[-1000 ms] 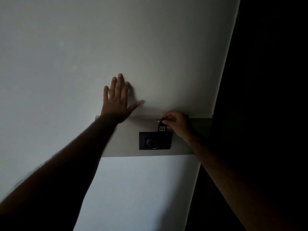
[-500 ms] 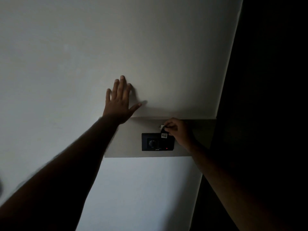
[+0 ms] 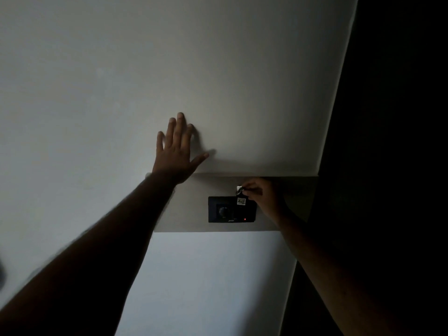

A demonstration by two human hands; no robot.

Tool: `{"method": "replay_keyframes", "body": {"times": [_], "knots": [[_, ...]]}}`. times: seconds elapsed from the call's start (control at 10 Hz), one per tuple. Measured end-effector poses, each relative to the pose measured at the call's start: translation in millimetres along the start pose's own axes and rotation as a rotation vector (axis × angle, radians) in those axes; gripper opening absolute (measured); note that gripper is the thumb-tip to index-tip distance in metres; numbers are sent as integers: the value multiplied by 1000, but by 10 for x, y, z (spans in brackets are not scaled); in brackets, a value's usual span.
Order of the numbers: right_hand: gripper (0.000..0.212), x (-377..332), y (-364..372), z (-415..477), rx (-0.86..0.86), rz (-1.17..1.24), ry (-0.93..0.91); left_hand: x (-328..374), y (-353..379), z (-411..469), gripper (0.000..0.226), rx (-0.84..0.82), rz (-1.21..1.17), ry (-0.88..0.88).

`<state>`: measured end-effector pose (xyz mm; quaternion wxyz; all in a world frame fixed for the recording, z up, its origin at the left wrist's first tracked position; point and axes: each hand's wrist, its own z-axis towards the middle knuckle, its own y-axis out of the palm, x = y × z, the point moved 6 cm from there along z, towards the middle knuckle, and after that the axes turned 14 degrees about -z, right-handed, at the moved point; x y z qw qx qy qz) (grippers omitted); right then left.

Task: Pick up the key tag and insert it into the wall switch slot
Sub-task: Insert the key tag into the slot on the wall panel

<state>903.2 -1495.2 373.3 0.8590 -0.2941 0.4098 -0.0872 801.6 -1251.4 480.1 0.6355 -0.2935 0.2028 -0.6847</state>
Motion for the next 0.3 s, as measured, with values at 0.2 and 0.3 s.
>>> {"method": "replay_keyframes", "body": {"times": [0.2,0.3], "knots": [[17,-249,-63,-133,-6,-215,-134,25,-11,-23,95,-15,-18,-17],[30,-525,-424,-118,41,-254,-171,55,-29,-20,96,5,-26,-18]]}}
